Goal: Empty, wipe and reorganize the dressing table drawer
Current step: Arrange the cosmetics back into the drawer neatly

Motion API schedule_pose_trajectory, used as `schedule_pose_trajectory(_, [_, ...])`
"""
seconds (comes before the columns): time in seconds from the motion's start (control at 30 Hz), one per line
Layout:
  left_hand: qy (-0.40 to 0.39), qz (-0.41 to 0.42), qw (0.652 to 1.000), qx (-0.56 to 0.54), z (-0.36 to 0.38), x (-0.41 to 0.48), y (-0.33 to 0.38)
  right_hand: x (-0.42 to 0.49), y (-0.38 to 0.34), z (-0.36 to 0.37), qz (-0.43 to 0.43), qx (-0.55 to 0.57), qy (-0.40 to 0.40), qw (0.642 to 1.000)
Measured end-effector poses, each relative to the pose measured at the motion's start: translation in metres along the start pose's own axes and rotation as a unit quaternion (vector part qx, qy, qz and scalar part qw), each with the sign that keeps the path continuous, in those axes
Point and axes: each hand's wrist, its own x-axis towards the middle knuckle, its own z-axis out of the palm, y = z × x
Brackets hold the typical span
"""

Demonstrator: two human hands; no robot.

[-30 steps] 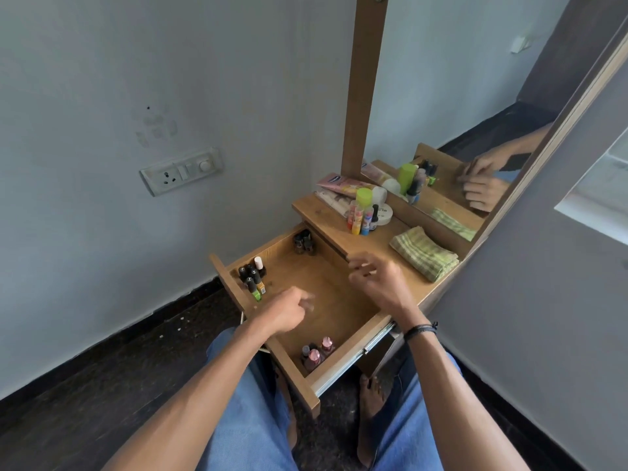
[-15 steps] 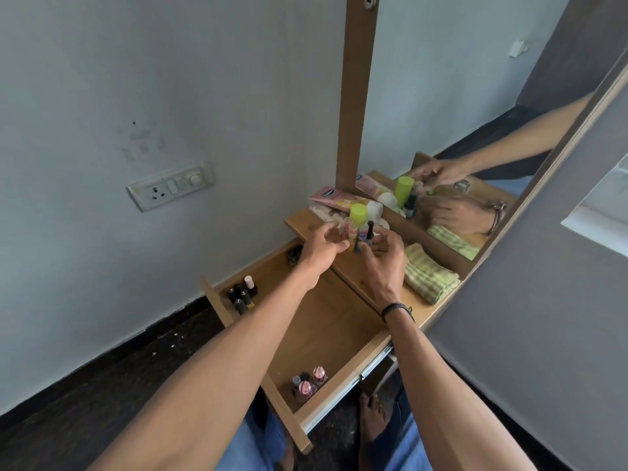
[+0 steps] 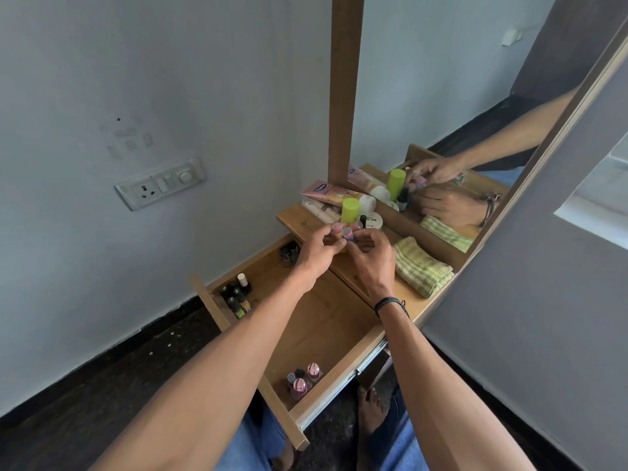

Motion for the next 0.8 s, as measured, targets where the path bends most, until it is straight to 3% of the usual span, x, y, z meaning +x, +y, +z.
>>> schedule_pose_trajectory(0.33, [0.0,0.04,0.999,0.014,-0.004,-0.005,-0.007,-0.002,0.0,-0.002,-0.015,0.02,-0.024,0.999])
schedule_pose_trajectory(0.57, [-0.014,0.112,0.994,0.016,-0.017,-0.018,-0.004,-0.009,-0.001,-0.004,-0.038,0.021,-0.032,0.999])
schedule_pose_trajectory(0.8, [0.043,0.121,0.99,0.058,-0.026,-0.038,-0.004,-0.015,-0.008,-0.005,-0.05,0.021,-0.1,0.993])
